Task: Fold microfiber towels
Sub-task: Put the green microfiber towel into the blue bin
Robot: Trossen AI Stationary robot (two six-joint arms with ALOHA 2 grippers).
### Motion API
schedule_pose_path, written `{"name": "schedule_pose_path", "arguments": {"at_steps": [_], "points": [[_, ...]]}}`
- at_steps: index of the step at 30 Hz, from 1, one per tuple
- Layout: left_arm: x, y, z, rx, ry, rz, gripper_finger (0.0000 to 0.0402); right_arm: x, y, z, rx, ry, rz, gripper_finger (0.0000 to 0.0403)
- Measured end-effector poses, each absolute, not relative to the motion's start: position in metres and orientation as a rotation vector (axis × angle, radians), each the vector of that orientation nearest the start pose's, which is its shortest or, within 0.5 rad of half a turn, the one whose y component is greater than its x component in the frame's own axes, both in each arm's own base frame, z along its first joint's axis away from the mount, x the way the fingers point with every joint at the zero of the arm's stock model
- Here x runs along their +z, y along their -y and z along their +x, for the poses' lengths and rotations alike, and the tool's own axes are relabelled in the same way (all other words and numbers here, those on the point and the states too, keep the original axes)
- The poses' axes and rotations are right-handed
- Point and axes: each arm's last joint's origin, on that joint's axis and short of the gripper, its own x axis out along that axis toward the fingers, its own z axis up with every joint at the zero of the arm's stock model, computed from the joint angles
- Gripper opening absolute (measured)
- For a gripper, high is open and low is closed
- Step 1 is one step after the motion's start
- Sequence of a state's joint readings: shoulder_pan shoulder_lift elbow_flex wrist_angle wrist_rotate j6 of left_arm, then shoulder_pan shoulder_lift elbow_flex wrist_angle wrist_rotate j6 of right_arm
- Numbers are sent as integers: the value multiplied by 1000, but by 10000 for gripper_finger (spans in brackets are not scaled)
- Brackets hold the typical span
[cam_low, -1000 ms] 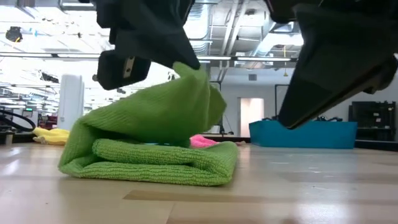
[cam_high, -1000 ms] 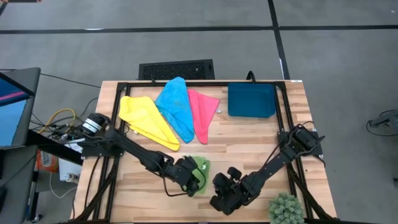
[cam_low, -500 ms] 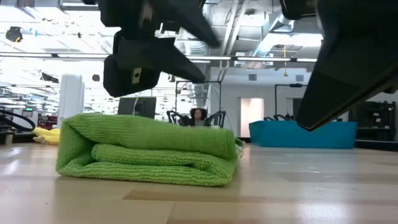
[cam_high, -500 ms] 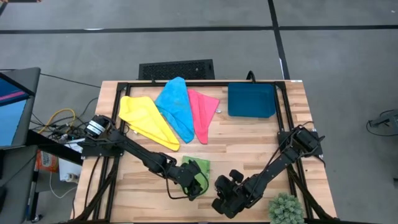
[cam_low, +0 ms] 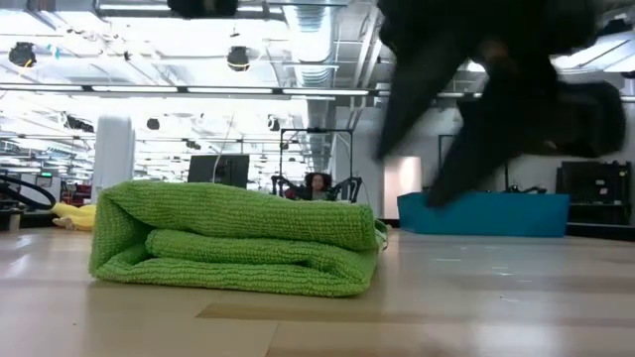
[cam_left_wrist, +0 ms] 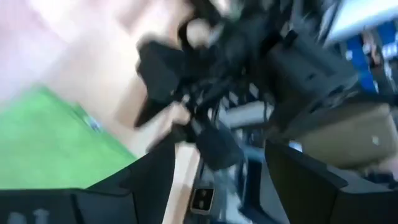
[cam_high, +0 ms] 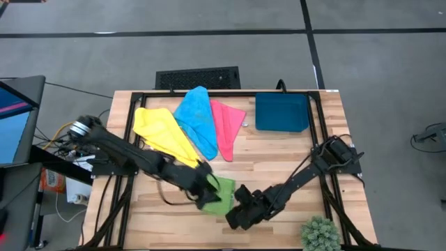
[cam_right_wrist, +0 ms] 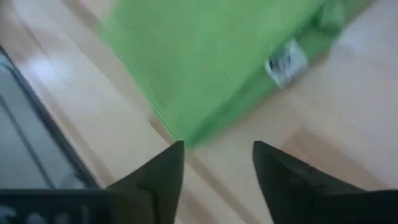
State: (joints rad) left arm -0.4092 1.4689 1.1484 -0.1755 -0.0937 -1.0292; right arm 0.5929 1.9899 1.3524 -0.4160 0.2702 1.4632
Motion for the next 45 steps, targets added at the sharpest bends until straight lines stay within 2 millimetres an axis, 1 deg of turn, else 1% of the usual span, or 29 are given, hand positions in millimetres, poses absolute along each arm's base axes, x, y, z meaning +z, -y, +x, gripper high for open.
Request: {"name": "schedule_pose_path", "arguments": {"at_steps": [2, 5, 8, 10, 12, 14, 16, 19, 21, 23, 25, 28, 32, 33, 37, 41, 45], "points": [[318, 121, 284, 30, -542, -852, 238, 169, -213, 343, -486, -917, 937, 239], [340, 112, 256, 122, -449, -825, 236, 167, -204, 345, -557, -933, 966, 253], [355, 106, 235, 194, -369, -808, 236, 163, -196, 350, -589, -952, 1013, 257], [360, 104, 223, 230, -344, -790, 236, 160, -190, 353, -614, -950, 1025, 258], [365, 103, 216, 247, -314, -786, 236, 154, -184, 359, -642, -937, 1045, 258], [365, 103, 212, 264, -309, -774, 236, 148, -177, 359, -683, -955, 1028, 258], [365, 105, 211, 262, -311, -770, 235, 144, -173, 368, -676, -924, 1063, 258], [363, 106, 211, 264, -319, -761, 235, 132, -171, 370, -704, -938, 1054, 258], [361, 107, 211, 269, -333, -751, 235, 130, -170, 374, -707, -929, 1087, 254], [361, 107, 211, 268, -331, -753, 235, 129, -170, 373, -708, -938, 1099, 239], [361, 107, 211, 273, -336, -747, 235, 129, -168, 373, -720, -939, 1091, 209], [360, 107, 211, 280, -339, -741, 235, 127, -164, 374, -723, -941, 1070, 140], [360, 106, 211, 282, -342, -737, 235, 126, -158, 380, -671, -952, 1036, 33], [360, 106, 211, 282, -342, -737, 235, 127, -156, 382, -654, -946, 1020, 19], [359, 106, 210, 282, -346, -736, 235, 133, -144, 385, -641, -935, 994, 21], [359, 107, 210, 266, -358, -740, 235, 160, -132, 386, -583, -895, 965, 9], [359, 107, 210, 258, -364, -744, 235, 187, -113, 380, -573, -894, 922, 8]]}}
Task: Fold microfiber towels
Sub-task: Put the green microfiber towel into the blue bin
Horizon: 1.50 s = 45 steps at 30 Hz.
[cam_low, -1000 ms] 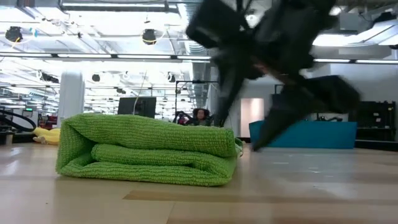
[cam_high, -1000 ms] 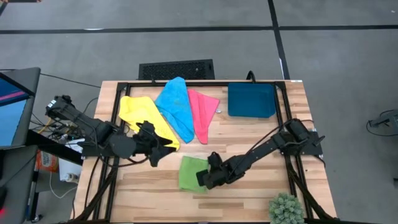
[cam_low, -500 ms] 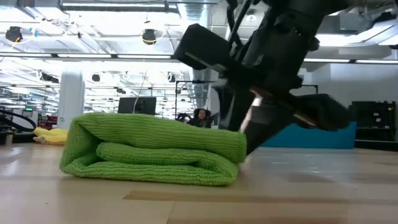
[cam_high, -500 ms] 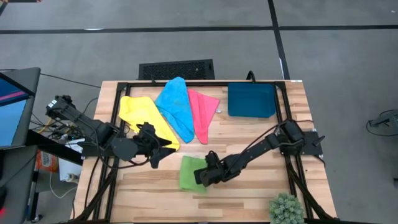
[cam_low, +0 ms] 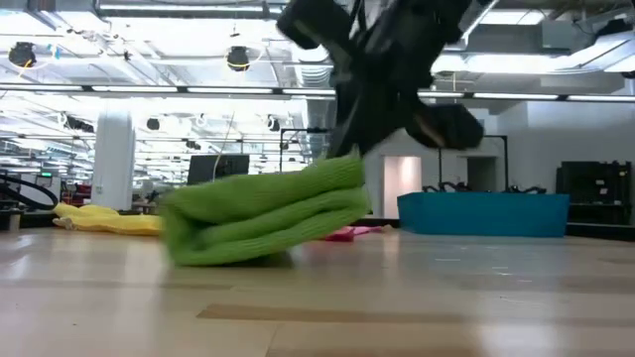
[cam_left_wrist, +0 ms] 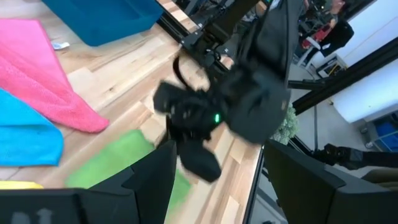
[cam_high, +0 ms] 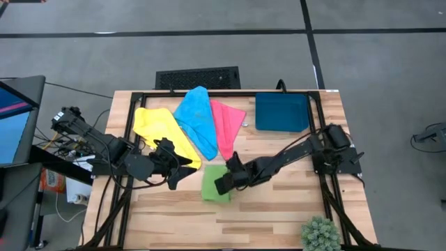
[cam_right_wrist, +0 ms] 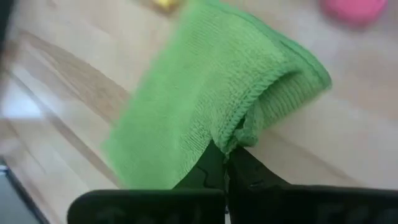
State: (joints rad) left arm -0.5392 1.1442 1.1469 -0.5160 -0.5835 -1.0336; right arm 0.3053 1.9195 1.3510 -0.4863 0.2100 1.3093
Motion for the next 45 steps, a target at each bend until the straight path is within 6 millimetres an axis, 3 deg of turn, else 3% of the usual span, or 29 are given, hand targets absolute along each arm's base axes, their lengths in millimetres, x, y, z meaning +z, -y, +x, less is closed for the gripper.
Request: {"name": "schedule_pose_path", "arguments": {"at_steps": [9, 19, 23, 29, 35, 45], "points": [[359, 107, 210, 258, -363, -746, 235, 250, -52, 339, -688, -943, 752, 7], [359, 107, 210, 272, -356, -740, 235, 328, 53, 259, -892, -834, 667, 7], [358, 105, 210, 303, -346, -726, 235, 342, 94, 232, -921, -808, 677, 7], [357, 99, 212, 339, -346, -725, 235, 343, 139, 208, -1079, -750, 775, 7], [357, 95, 214, 360, -338, -726, 235, 343, 159, 194, -1247, -624, 912, 7], [357, 90, 216, 381, -331, -729, 235, 343, 156, 204, -1395, -376, 1141, 7]]}}
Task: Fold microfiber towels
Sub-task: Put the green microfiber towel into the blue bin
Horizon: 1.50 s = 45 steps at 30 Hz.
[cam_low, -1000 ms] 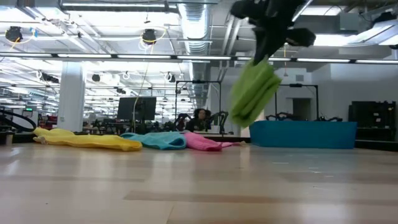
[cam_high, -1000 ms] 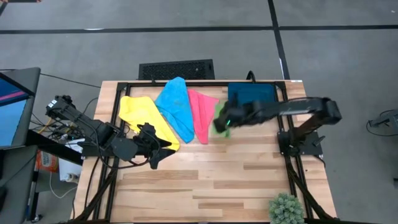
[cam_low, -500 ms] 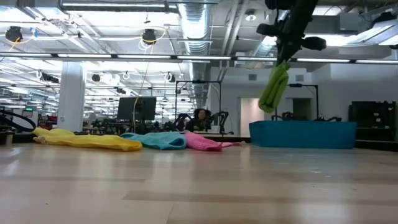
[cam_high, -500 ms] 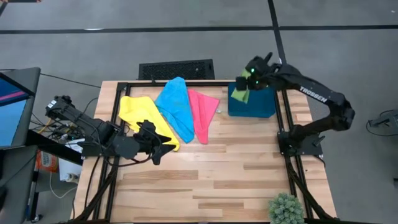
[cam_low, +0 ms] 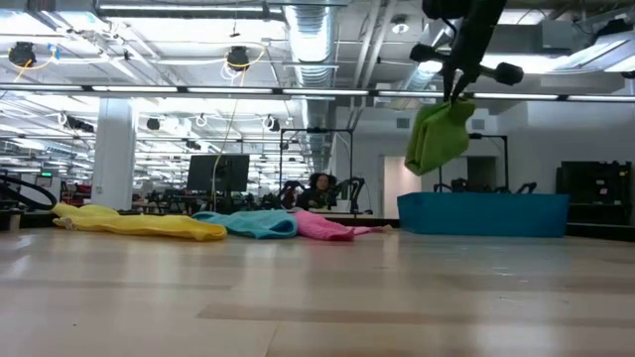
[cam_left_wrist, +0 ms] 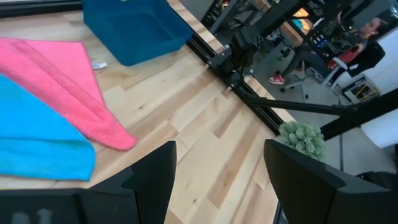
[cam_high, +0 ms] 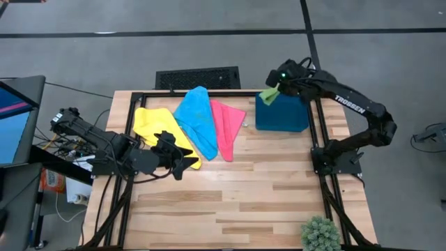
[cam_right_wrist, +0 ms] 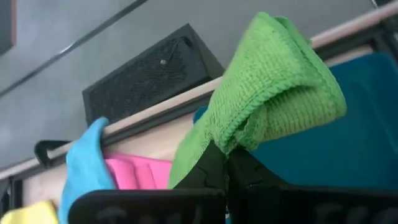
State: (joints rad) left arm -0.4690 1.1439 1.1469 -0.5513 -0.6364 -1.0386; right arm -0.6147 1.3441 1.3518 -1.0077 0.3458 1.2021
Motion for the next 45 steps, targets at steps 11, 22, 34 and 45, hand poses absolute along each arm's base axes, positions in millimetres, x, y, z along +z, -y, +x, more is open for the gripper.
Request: {"name": "schedule_pose_path", "arguments": {"at_steps": [11, 22, 34, 45], "points": [[357, 91, 216, 352, -354, -740, 235, 293, 141, 196, -1498, -203, 1333, 8], [357, 86, 218, 367, -352, -748, 235, 238, 141, 181, -1433, 100, 1500, 8], [356, 81, 220, 363, -375, -752, 235, 199, 133, 169, -1531, 28, 1458, 21], [355, 81, 220, 348, -389, -756, 235, 202, 127, 169, -1345, -249, 1345, 151]]}}
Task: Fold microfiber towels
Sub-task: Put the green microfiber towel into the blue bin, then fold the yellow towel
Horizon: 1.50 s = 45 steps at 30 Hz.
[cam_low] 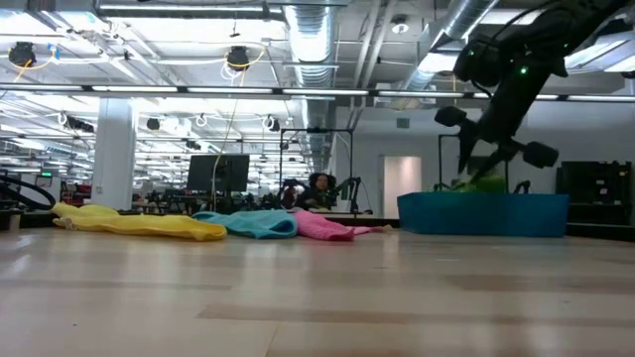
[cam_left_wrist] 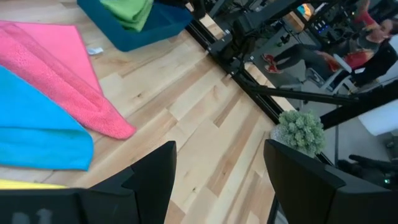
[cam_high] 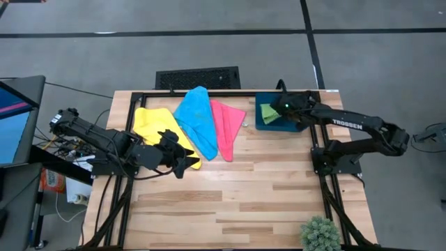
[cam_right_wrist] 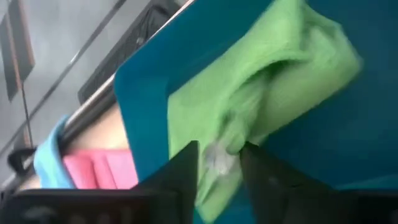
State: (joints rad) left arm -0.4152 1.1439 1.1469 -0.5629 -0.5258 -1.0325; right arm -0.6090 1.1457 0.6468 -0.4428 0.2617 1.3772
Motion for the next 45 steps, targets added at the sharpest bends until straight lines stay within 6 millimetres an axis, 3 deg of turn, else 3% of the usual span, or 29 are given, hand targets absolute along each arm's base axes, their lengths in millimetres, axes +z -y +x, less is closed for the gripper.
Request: {"name": "schedule_pose_path", "arguments": {"at_steps": [7, 11, 14, 21, 27, 35, 41, 45], "points": [[355, 82, 220, 318, -412, -767, 235, 221, 116, 153, -1292, -228, 1302, 245], [355, 82, 220, 315, -415, -772, 235, 237, 110, 145, -1211, -194, 1223, 259], [351, 81, 217, 324, -471, -694, 235, 246, 103, 149, -1053, -216, 1138, 259], [320, 57, 206, 511, -713, -529, 235, 267, 79, 175, -742, -288, 963, 260], [279, 38, 211, 483, -847, -485, 235, 276, 51, 210, -563, -424, 800, 260], [220, 41, 213, 367, -827, -410, 235, 253, 35, 240, -523, -578, 749, 260], [199, 43, 216, 335, -746, -345, 235, 251, 35, 245, -518, -565, 749, 260], [184, 45, 224, 313, -792, -260, 235, 256, 36, 246, -520, -511, 741, 260]]}}
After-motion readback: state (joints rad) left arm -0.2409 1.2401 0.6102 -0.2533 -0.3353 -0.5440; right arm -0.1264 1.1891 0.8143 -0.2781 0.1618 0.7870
